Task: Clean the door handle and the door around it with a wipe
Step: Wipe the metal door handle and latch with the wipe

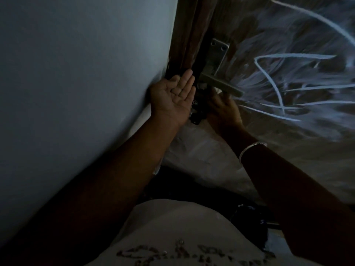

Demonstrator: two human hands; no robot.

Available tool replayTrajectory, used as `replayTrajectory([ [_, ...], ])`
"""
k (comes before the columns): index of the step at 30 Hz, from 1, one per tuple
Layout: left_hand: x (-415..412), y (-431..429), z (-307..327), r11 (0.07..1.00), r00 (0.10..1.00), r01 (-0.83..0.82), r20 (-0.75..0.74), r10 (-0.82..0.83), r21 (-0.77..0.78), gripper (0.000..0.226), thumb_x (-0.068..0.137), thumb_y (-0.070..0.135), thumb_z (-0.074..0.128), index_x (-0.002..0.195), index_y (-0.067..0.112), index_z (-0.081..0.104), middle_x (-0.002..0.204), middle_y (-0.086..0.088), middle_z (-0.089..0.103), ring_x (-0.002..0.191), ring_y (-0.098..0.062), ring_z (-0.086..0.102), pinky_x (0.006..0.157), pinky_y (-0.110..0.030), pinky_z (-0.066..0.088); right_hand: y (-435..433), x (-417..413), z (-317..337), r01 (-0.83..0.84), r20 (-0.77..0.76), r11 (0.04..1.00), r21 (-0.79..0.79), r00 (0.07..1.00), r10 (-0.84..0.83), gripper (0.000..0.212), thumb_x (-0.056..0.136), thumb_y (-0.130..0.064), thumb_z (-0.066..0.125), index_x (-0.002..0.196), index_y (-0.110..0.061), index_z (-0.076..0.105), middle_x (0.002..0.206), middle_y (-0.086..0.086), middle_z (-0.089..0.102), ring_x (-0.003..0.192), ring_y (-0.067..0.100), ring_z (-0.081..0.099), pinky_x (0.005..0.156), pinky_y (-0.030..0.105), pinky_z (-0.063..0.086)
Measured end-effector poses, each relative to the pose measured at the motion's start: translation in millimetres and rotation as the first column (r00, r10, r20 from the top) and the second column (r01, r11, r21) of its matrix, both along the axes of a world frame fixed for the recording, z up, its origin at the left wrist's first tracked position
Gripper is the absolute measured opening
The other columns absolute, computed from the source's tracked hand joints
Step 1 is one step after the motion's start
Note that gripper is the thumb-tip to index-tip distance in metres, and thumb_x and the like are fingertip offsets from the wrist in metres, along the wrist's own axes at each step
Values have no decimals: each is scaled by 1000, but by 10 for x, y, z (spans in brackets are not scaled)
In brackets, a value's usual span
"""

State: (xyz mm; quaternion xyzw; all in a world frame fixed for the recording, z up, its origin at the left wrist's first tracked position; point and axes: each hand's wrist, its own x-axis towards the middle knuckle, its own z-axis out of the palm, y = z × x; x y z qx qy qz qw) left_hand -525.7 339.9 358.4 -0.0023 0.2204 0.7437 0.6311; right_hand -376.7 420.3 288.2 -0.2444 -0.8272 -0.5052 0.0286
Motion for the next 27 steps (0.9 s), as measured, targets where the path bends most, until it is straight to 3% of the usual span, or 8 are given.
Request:
replayTrajectory([
  [4, 30, 14, -12, 999, 999, 37, -2, -37, 27, 23, 86, 7, 31, 79, 9, 53, 113, -11, 62, 122, -30, 49, 99, -41, 39, -41, 157, -64, 24, -234, 995, -94, 971, -45, 54, 77, -29, 64, 129, -16, 54, 130, 3, 59, 114, 24, 58, 91, 41, 49],
  [7, 12, 18, -10, 999, 999, 46, -1, -46, 30, 26, 86, 7, 32, 74, 9, 55, 106, -10, 64, 120, -28, 50, 99, -40, 39, -62, 209, -51, 94, -308, 984, -149, 942, -136, 59, 83, -29, 55, 139, -15, 42, 142, 4, 46, 124, 27, 50, 105, 51, 35],
  [9, 31, 21, -9, 998, 998, 56, -5, -56, 22, 27, 85, 7, 32, 73, 9, 55, 109, -10, 63, 120, -28, 50, 99, -40, 39, 8, 237, 21, 70, -260, 985, -158, 959, -110, 61, 81, -33, 59, 138, -18, 43, 142, 2, 47, 124, 27, 50, 105, 52, 34],
  [13, 75, 21, -9, 997, 997, 73, -26, -72, 32, 27, 86, 7, 31, 74, 9, 55, 112, -10, 62, 120, -28, 51, 96, -39, 42, 53, 194, 148, 39, -99, 994, -102, 994, -49, 54, 74, -38, 58, 125, -22, 58, 128, -2, 60, 113, 23, 59, 94, 40, 48],
  [16, 92, 29, 16, 995, 996, 88, -32, -86, 46, 24, 83, 6, 33, 75, 9, 56, 112, -11, 62, 118, -28, 52, 97, -39, 42, 96, 226, 207, 75, -55, 994, -77, 995, -79, 49, 85, -36, 43, 131, -22, 52, 135, 0, 54, 126, 22, 48, 106, 48, 37],
  [19, 78, 28, 22, 995, 995, 86, -46, -83, 46, 23, 82, 7, 34, 76, 9, 56, 112, -15, 64, 113, -25, 55, 99, -40, 41, 175, 227, 377, 13, -108, 992, -128, 994, -27, 50, 94, -35, 37, 142, -22, 33, 147, 5, 39, 138, 25, 28, 110, 57, 19],
  [22, 78, 20, 4, 996, 996, 78, -36, -76, 48, 25, 85, 9, 33, 77, 9, 56, 109, -11, 64, 113, -25, 55, 102, -40, 39, 262, 263, 543, -112, -149, 992, -59, 984, 102, 45, 94, -27, 43, 138, -23, 41, 142, 2, 46, 131, 24, 43, 105, 57, 27],
  [27, 73, 5, 17, 996, 997, 78, -13, -78, 42, 23, 82, 7, 34, 79, 8, 56, 106, -10, 65, 111, -24, 55, 99, -39, 40, 367, 343, 761, -138, -42, 990, 38, 989, 139, 52, 93, -46, 44, 139, -21, 42, 143, -1, 46, 132, 21, 41, 103, 62, 26],
])
